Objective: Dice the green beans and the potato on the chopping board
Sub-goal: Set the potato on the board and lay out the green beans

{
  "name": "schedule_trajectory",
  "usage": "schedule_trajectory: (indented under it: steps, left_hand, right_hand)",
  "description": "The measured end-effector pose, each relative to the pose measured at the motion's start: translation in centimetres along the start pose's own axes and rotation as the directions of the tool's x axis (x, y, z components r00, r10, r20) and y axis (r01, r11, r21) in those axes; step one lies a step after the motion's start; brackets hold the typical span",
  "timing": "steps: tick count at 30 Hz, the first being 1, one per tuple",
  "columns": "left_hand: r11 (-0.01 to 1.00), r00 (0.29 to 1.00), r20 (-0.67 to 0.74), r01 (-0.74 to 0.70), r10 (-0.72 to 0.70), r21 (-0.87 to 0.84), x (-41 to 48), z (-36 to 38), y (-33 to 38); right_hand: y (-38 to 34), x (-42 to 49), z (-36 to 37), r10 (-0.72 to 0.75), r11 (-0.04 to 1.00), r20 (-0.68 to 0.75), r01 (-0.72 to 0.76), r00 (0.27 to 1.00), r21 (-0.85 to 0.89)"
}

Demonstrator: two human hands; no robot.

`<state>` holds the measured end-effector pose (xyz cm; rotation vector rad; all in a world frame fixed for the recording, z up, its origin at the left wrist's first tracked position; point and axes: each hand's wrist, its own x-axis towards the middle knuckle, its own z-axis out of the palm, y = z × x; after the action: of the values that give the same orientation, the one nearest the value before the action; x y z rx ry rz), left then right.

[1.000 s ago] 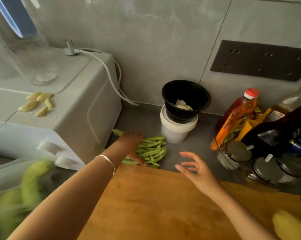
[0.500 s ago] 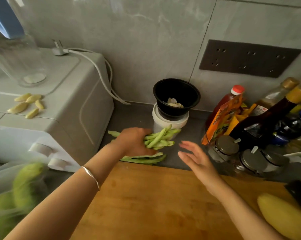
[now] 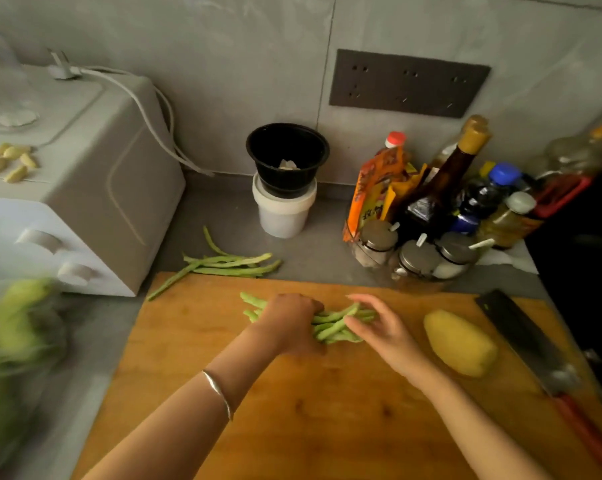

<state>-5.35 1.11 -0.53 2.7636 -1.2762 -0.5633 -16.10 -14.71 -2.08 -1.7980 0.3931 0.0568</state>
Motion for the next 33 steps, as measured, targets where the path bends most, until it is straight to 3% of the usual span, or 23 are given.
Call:
schedule_trajectory:
  steps: [6,12,15,18,23,28,33]
  left_hand:
    - [0.999,0.995,-0.085,-0.039,0.042,0.032,0.1,4.5,0.0]
    - [0.981,0.973,-0.203,-0.143,0.114,-0.133,-2.2,2.9,-2.2]
    - [0.951,0.961,-0.276,-0.092,0.007,-0.296,-3.5,1.6,-5.7]
    - [0.905,0.936,-0.291,0.062,-0.199,-0.420,-4.1,0.9,-10.3]
    - [0.874,0.893,-0.240,0.261,-0.380,-0.409,-3.7,1.7,-17.4]
    - [0.812,0.890,-0.167,0.292,-0.424,-0.505,-2.8,4.2,-20.3]
    - [0.805,0.868,-0.292,0.182,-0.401,-0.564,-2.3,5.0,-20.9]
  right_hand:
    - [3.4,-0.2,0.0,0.026,0.981,0.001,-0.026,1.000,-0.190]
    - [3.2,0.3,-0.5,0.022,0.964,0.050,-0.008,0.999,-0.265]
    - [1.0,1.7,0.1,-0.085,0.944,0.080,0.106,0.993,-0.314]
    - [-1.6,4.5,2.5,-0.201,0.902,0.158,0.246,0.967,-0.356]
    - [-4.8,11.7,8.5,-0.147,0.863,0.256,0.251,0.955,-0.438]
    - [-5.4,17.8,13.6,0.055,0.731,0.321,0.180,0.946,-0.658]
    - [-6.1,20.1,15.6,0.010,0.384,0.387,0.354,0.922,-0.853]
